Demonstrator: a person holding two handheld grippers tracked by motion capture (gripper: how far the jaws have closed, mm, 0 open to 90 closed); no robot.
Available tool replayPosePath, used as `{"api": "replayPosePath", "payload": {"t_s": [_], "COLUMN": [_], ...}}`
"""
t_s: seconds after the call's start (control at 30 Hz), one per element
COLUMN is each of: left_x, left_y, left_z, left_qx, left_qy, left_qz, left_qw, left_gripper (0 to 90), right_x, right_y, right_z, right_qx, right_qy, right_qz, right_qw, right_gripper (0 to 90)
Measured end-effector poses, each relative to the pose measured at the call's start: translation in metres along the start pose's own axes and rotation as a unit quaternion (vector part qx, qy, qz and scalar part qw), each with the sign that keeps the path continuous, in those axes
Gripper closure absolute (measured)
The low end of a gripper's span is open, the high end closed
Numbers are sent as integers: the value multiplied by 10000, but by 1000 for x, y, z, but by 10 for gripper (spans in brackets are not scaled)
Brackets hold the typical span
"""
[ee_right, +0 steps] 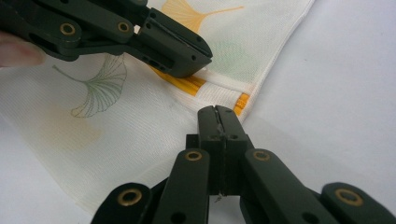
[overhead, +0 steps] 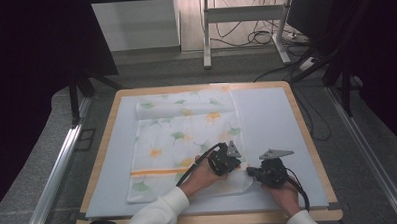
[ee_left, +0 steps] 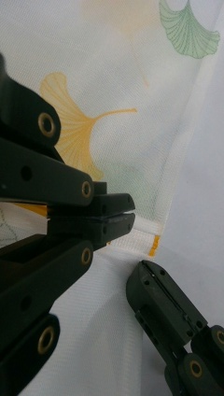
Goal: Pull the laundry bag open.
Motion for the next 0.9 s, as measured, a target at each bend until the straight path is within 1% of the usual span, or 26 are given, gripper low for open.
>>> {"api": "replayPosePath", "payload": {"t_s": [0.3, 0.6, 0.73, 0.9], "left_x": [1, 0, -2, -4], "left_y": [-3, 1, 3, 6], "left_z": [0, 2, 2, 1], "left_qx": [-31, 51, 64, 59], "left_qy": [35, -143, -174, -148], "left_qz": [11, -92, -93, -63], "left_qw": [10000, 9998, 9998, 9999], "left_gripper": [900, 900, 900, 900], "right_x": [0, 0, 0, 0], "right_y": [0, 0, 0, 0], "right_z": [0, 0, 0, 0], "right_qx": [7, -15, -1, 2], "right_qy": [36, 32, -3, -40], "right_qz": [0, -10, -3, -2], "right_qw": [10000, 10000, 10000, 10000], "right_gripper": [897, 897, 897, 898]}}
Point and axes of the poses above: each handheld gripper's, and its own axes: y roughly backward along the jaws, x roughly out of its top, z roughly to its right, the point moved 7 cm from there along -y, roughly forward along the jaws, and after that the axes turned 9 degrees about z, right-handed, at the moved point
